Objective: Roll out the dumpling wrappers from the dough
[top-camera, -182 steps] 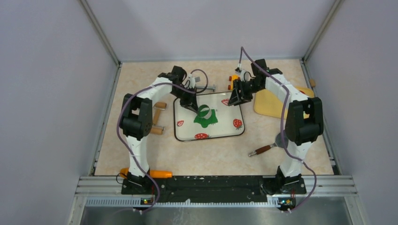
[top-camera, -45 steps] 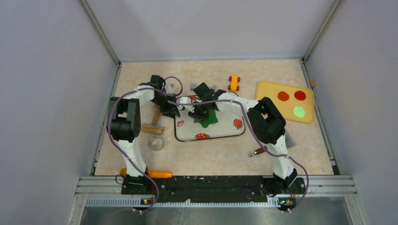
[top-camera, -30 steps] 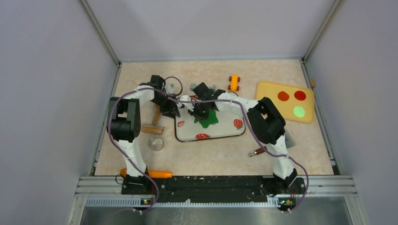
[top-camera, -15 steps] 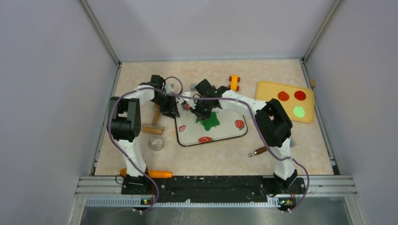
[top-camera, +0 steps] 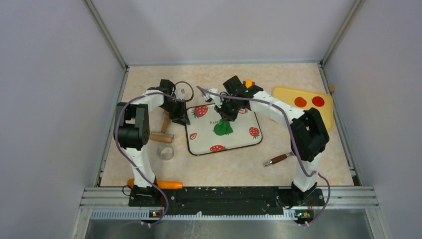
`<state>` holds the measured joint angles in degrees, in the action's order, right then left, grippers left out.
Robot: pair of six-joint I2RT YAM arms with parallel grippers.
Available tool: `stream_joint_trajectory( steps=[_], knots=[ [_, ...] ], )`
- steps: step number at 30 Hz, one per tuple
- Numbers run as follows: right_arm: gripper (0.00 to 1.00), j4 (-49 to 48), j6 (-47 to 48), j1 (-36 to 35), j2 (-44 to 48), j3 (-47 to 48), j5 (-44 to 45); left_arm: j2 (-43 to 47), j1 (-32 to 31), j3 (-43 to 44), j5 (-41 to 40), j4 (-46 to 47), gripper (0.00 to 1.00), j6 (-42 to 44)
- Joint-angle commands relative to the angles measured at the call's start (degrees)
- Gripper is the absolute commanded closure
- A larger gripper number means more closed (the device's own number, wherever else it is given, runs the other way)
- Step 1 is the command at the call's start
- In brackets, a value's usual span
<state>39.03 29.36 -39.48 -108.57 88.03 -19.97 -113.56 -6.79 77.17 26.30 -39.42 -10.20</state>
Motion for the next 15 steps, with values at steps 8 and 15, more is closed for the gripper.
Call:
stream_joint_trajectory(
  steps=[8,15],
  knots=[
    [1.00,4.87,0.42,8.69,13.51,-5.76,1.46,-1.40,-0.17,1.30,-1.94,0.40,0.66,2.04],
    [1.00,6.08,0.03,11.96,17.93,-6.28,2.11,-1.58,-0.16,1.90,-1.78,0.26,0.63,2.14]
  ],
)
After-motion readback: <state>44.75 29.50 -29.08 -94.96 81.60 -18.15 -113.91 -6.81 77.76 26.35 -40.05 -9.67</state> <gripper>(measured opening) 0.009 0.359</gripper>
